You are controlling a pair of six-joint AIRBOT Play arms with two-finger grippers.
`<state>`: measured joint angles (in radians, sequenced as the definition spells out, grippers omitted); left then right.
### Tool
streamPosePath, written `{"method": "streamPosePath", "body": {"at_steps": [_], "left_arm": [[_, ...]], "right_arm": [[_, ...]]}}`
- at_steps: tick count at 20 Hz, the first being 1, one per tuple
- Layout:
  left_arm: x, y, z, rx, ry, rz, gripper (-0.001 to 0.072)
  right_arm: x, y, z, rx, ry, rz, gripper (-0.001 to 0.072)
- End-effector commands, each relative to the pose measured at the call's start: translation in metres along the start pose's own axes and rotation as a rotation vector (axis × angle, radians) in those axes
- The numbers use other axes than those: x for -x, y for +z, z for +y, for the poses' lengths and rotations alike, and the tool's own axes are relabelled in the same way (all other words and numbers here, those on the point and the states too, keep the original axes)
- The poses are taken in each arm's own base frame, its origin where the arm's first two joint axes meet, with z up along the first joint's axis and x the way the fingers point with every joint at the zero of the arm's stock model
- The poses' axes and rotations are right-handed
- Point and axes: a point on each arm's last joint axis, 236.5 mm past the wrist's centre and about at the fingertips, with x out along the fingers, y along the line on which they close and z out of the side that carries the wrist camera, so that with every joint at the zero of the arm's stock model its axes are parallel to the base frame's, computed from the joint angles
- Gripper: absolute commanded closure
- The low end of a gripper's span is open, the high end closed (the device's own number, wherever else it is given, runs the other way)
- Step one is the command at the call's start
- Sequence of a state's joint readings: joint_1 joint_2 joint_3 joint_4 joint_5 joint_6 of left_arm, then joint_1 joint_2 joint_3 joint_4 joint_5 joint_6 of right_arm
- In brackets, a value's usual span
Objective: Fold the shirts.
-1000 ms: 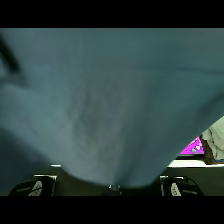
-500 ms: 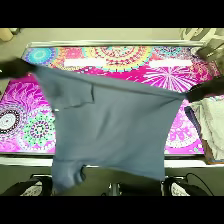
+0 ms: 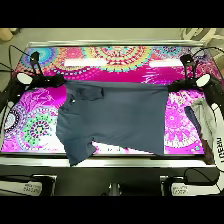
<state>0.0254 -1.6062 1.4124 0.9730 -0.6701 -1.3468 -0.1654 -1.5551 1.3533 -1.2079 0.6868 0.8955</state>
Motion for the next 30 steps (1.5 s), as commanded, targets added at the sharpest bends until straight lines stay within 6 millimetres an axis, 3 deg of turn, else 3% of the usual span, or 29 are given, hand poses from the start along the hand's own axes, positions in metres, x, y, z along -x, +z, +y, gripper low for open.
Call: {"method": "streamPosePath", "body": {"at_steps": [1, 3, 6, 9, 11, 12, 15, 17, 20, 21, 23, 25, 26, 28, 30], "left_arm": [[-0.022, 0.036, 0.011, -0.007, 0.021, -0.114, 0.0685], [-0.029, 0.041, 0.012, -0.012, 0.020, -0.117, 0.0684], [-0.033, 0.031, 0.020, -0.003, 0.022, -0.075, 0.0684], [-0.001, 0.023, 0.019, -0.116, -0.019, 0.055, 0.0684], [0.022, -0.013, 0.021, -0.087, -0.058, 0.236, 0.0684], [0.030, -0.043, 0.030, -0.064, -0.044, 0.368, 0.0684], [0.040, -0.121, 0.062, 0.031, 0.065, 0.626, 0.0684], [0.038, -0.152, 0.068, 0.082, 0.073, 0.690, 0.0684], [0.040, -0.169, 0.070, 0.129, 0.083, 0.733, 0.0681], [0.042, -0.169, 0.068, 0.140, 0.078, 0.739, 0.0604], [0.053, -0.165, 0.065, 0.141, 0.066, 0.771, 0.0241], [0.075, -0.156, 0.064, 0.148, 0.056, 0.793, 0.0248], [0.089, -0.152, 0.064, 0.154, 0.055, 0.793, 0.0248], [0.117, -0.152, 0.066, 0.177, 0.064, 0.772, 0.0248], [0.139, -0.179, 0.070, 0.211, 0.082, 0.770, 0.0248]], "right_arm": [[-0.020, 0.024, 0.007, 0.051, -0.033, -0.100, 0.0693], [-0.030, 0.023, 0.025, 0.013, -0.004, -0.090, 0.0693], [-0.040, 0.003, 0.041, -0.059, 0.052, -0.015, 0.0693], [-0.014, 0.000, 0.038, -0.022, 0.067, 0.035, 0.0693], [0.005, -0.024, 0.054, 0.001, 0.135, 0.151, 0.0693], [0.010, -0.045, 0.067, 0.003, 0.193, 0.240, 0.0693], [0.003, -0.103, 0.087, -0.009, 0.283, 0.428, 0.0693], [-0.008, -0.131, 0.097, -0.042, 0.323, 0.508, 0.0693], [-0.014, -0.136, 0.101, -0.089, 0.331, 0.527, 0.0691], [-0.013, -0.130, 0.099, -0.119, 0.316, 0.518, 0.0608], [-0.003, -0.113, 0.093, -0.102, 0.301, 0.487, 0.0223], [0.022, -0.105, 0.075, -0.056, 0.260, 0.501, 0.0222], [0.037, -0.112, 0.070, -0.053, 0.270, 0.533, 0.0224], [0.071, -0.150, 0.068, -0.115, 0.342, 0.684, 0.0246], [0.093, -0.191, 0.082, -0.134, 0.411, 0.783, 0.0249]]}}
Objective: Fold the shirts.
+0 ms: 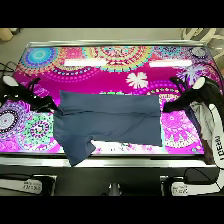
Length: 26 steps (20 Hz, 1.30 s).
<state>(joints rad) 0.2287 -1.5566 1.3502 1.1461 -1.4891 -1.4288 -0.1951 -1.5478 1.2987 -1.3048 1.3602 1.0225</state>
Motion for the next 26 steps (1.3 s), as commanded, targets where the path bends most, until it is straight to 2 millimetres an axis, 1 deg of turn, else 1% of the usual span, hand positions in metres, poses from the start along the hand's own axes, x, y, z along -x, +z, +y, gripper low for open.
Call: {"method": "streamPosePath", "body": {"at_steps": [1, 3, 4, 5, 7, 9, 12, 14, 15, 16, 17, 18, 20, 21, 22, 26], "left_arm": [[-0.003, -0.058, 0.014, 0.051, -0.002, 0.032, 0.0248], [-0.034, -0.108, 0.022, 0.043, -0.012, 0.090, 0.0248], [-0.048, -0.130, 0.024, 0.051, -0.017, 0.124, 0.0248], [-0.059, -0.147, 0.027, 0.063, -0.018, 0.139, 0.0249], [-0.075, -0.162, 0.032, 0.087, -0.013, 0.137, 0.0248], [-0.081, -0.164, 0.027, 0.109, -0.044, 0.134, 0.0248], [-0.087, -0.156, 0.015, 0.147, -0.102, 0.092, 0.0248], [-0.094, -0.160, 0.012, 0.163, -0.120, 0.095, 0.0249], [-0.099, -0.165, 0.012, 0.165, -0.117, 0.109, 0.0248], [-0.105, -0.170, 0.013, 0.171, -0.112, 0.118, 0.0249], [-0.110, -0.172, 0.014, 0.183, -0.104, 0.118, 0.0276], [-0.112, -0.172, 0.015, 0.184, -0.098, 0.113, 0.0353], [-0.113, -0.166, 0.018, 0.200, -0.090, 0.085, 0.0579], [-0.112, -0.164, 0.018, 0.197, -0.088, 0.076, 0.0662], [-0.110, -0.162, 0.018, 0.191, -0.087, 0.069, 0.0683], [-0.101, -0.149, 0.015, 0.170, -0.086, 0.027, 0.0683]], "right_arm": [[-0.005, -0.070, 0.016, -0.017, 0.082, 0.151, 0.0250], [-0.015, -0.083, 0.029, -0.026, 0.082, 0.106, 0.0254], [-0.018, -0.089, 0.033, -0.031, 0.082, 0.096, 0.0278], [-0.020, -0.095, 0.036, -0.032, 0.080, 0.092, 0.0285], [-0.021, -0.105, 0.040, -0.006, 0.082, 0.110, 0.0285], [-0.021, -0.107, 0.041, -0.006, 0.088, 0.119, 0.0284], [-0.021, -0.105, 0.039, -0.008, 0.081, 0.108, 0.0284], [-0.021, -0.105, 0.039, -0.008, 0.080, 0.107, 0.0279], [-0.021, -0.105, 0.039, -0.008, 0.081, 0.108, 0.0258], [-0.022, -0.106, 0.041, -0.012, 0.087, 0.112, 0.0217], [-0.023, -0.108, 0.042, -0.014, 0.091, 0.117, 0.0207], [-0.026, -0.112, 0.043, -0.019, 0.097, 0.127, 0.0201], [-0.037, -0.124, 0.047, -0.039, 0.114, 0.154, 0.0199], [-0.043, -0.128, 0.051, -0.050, 0.130, 0.157, 0.0195], [-0.049, -0.129, 0.056, -0.065, 0.146, 0.146, 0.0168], [-0.070, -0.126, 0.073, -0.139, 0.211, 0.085, 0.0172]]}}
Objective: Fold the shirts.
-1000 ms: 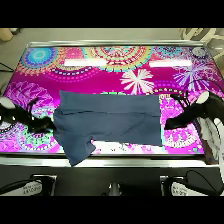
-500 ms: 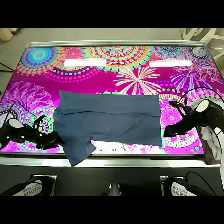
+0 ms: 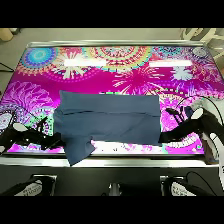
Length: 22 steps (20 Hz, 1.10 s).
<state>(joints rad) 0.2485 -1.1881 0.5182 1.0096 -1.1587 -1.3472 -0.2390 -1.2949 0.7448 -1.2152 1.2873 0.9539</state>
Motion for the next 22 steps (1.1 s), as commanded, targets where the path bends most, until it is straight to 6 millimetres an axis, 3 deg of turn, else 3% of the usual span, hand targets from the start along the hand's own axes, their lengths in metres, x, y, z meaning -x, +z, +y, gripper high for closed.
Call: {"method": "streamPosePath", "body": {"at_steps": [1, 3, 4, 7, 10, 13, 15, 18, 20, 22], "left_arm": [[0.008, 0.009, -0.004, -0.019, 0.003, -0.041, 0.0683], [0.012, 0.011, -0.006, -0.029, 0.003, -0.060, 0.0683], [0.014, 0.011, -0.007, -0.032, 0.002, -0.068, 0.0683], [0.018, 0.013, -0.010, -0.042, -0.001, -0.089, 0.0683], [0.043, 0.032, -0.025, -0.120, -0.001, -0.181, 0.0686], [0.099, 0.067, -0.058, -0.212, -0.007, -0.338, 0.0687], [0.128, 0.092, -0.074, -0.204, -0.016, -0.419, 0.0687], [0.131, 0.127, -0.077, -0.176, -0.023, -0.415, 0.0686], [0.125, 0.158, -0.082, -0.148, -0.063, -0.403, 0.0686], [0.117, 0.184, -0.093, -0.138, -0.105, -0.385, 0.0686]], "right_arm": [[-0.019, 0.004, 0.010, -0.061, 0.057, -0.057, 0.0180], [-0.023, 0.006, 0.013, -0.072, 0.072, -0.076, 0.0207], [-0.024, 0.007, 0.015, -0.077, 0.079, -0.080, 0.0265], [-0.023, 0.011, 0.015, -0.078, 0.081, -0.095, 0.0690], [-0.011, 0.022, 0.016, 0.024, 0.072, -0.121, 0.0692], [0.035, 0.063, 0.019, 0.107, 0.045, -0.219, 0.0695], [0.071, 0.095, 0.009, 0.154, -0.036, -0.305, 0.0695], [0.106, 0.150, -0.015, 0.148, -0.132, -0.451, 0.0695], [0.102, 0.171, -0.028, 0.136, -0.139, -0.465, 0.0694], [0.084, 0.190, -0.037, 0.141, -0.143, -0.453, 0.0694]]}}
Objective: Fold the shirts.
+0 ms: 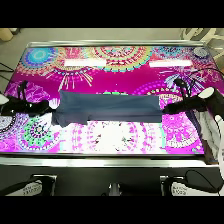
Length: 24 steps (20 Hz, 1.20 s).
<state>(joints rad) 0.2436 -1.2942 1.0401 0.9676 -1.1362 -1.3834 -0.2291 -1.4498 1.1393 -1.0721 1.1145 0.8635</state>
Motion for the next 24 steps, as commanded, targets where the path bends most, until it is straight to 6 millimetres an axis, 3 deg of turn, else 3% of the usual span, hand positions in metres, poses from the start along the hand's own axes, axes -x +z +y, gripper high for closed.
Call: {"method": "streamPosePath", "body": {"at_steps": [1, 3, 6, 9, 10, 11, 12, 13, 14, 15, 17, 21, 23, 24], "left_arm": [[-0.028, 0.047, -0.010, 0.023, -0.055, 0.002, 0.0686], [-0.041, 0.070, -0.021, -0.015, -0.066, -0.002, 0.0686], [-0.055, 0.090, -0.024, -0.035, -0.068, -0.003, 0.0686], [-0.084, 0.057, 0.013, 0.027, 0.027, 0.146, 0.0685], [-0.090, 0.046, 0.019, 0.042, 0.036, 0.198, 0.0664], [-0.093, 0.043, 0.022, 0.051, 0.036, 0.215, 0.0472], [-0.090, 0.045, 0.023, 0.053, 0.035, 0.207, 0.0206], [-0.084, 0.051, 0.021, 0.042, 0.033, 0.187, 0.0129], [-0.075, 0.059, 0.016, 0.009, 0.028, 0.157, 0.0131], [-0.064, 0.067, 0.009, -0.041, 0.023, 0.126, 0.0182], [-0.046, 0.079, -0.010, -0.113, 0.015, 0.064, 0.0204], [-0.022, 0.096, -0.061, -0.218, -0.004, -0.074, 0.0205], [-0.021, 0.095, -0.090, -0.275, -0.023, -0.115, 0.0209], [-0.026, 0.091, -0.104, -0.296, -0.034, -0.116, 0.0269]], "right_arm": [[-0.030, 0.035, -0.021, 0.010, -0.040, -0.050, 0.0694], [-0.050, 0.054, -0.021, 0.034, -0.064, -0.087, 0.0694], [-0.060, 0.080, -0.024, 0.048, -0.103, -0.147, 0.0693], [-0.075, 0.063, -0.025, 0.010, -0.080, -0.079, 0.0691], [-0.076, 0.057, -0.026, 0.023, -0.086, -0.054, 0.0647], [-0.073, 0.055, -0.027, 0.026, -0.086, -0.047, 0.0410], [-0.067, 0.055, -0.026, 0.029, -0.081, -0.046, 0.0107], [-0.058, 0.053, -0.027, 0.023, -0.076, -0.042, 0.0028], [-0.050, 0.049, -0.031, 0.008, -0.073, -0.038, 0.0020], [-0.045, 0.044, -0.038, -0.020, -0.067, -0.033, 0.0017], [-0.048, 0.037, -0.042, -0.129, 0.006, -0.043, 0.0019], [-0.076, 0.036, -0.012, -0.261, 0.205, -0.034, 0.0037], [-0.088, 0.035, 0.002, -0.278, 0.255, -0.017, 0.0042], [-0.092, 0.036, 0.007, -0.278, 0.264, -0.016, 0.0110]]}}
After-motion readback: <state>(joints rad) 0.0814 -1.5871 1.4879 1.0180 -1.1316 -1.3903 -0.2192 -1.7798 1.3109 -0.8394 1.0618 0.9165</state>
